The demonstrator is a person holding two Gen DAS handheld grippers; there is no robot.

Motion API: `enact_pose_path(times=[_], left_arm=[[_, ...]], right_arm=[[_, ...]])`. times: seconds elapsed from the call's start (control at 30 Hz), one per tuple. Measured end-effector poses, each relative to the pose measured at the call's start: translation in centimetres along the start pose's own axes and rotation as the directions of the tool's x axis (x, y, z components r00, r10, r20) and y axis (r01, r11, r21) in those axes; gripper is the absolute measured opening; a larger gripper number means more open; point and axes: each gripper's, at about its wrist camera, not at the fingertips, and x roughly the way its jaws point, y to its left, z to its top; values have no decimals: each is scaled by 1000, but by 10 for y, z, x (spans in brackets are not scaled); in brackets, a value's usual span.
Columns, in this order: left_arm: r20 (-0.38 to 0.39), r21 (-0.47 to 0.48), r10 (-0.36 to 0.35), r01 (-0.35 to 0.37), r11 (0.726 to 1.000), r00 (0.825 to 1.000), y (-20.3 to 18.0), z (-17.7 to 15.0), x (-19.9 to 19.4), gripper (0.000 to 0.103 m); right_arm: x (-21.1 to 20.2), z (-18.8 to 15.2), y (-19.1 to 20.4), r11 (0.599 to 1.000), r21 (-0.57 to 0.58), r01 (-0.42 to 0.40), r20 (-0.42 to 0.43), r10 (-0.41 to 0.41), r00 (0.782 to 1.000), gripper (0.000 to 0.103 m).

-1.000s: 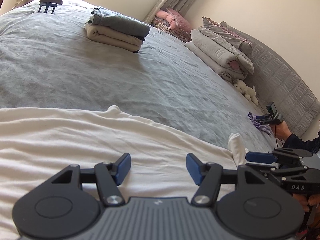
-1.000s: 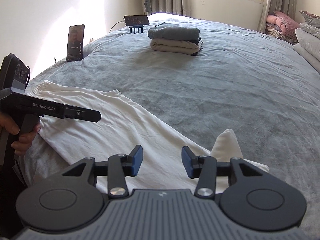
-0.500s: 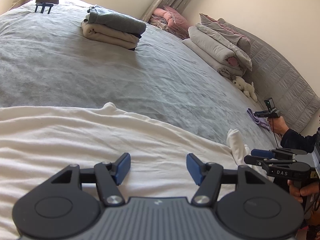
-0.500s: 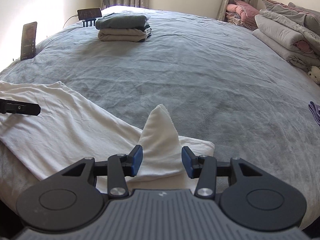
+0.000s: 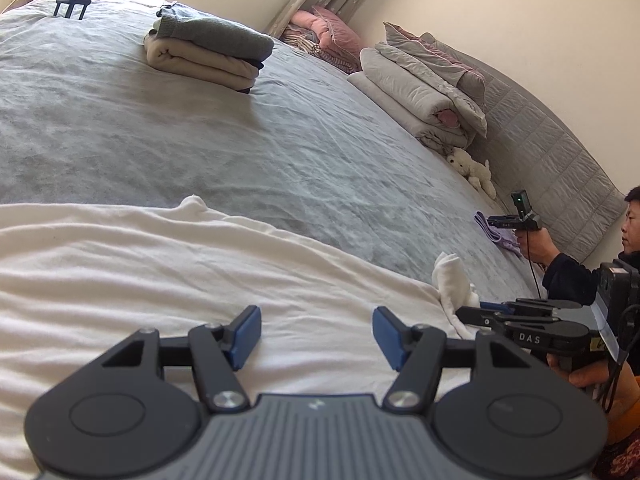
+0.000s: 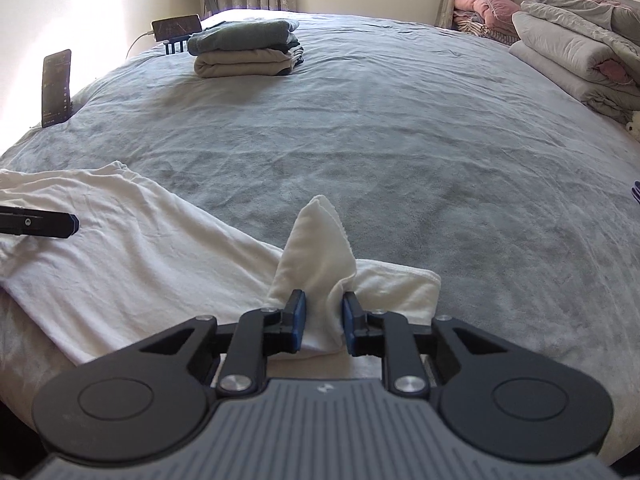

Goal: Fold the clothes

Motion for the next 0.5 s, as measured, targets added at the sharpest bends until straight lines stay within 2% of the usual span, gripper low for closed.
enact_pose_path(times=[0.03, 0.23, 0.37, 0.5], left_arm=[[-1, -3, -7, 7, 1000, 1000, 0, 0, 0, 63], [-10, -75, -105, 104, 992, 994, 4, -1, 2, 63], [-18, -177, -202, 196, 965, 979, 11, -3, 8, 63], [-19, -240, -254, 243, 940, 967, 14, -6, 13, 63]], right_arm=[[-2, 1, 1, 1000, -4, -10, 8, 10, 1000, 8], [-16, 11, 20, 994, -38, -99, 70, 101, 992, 4], [-19, 17, 38, 986, -83, -147, 88, 154, 984, 4], [-15, 20, 59, 973, -123, -197, 84, 208, 974, 4]])
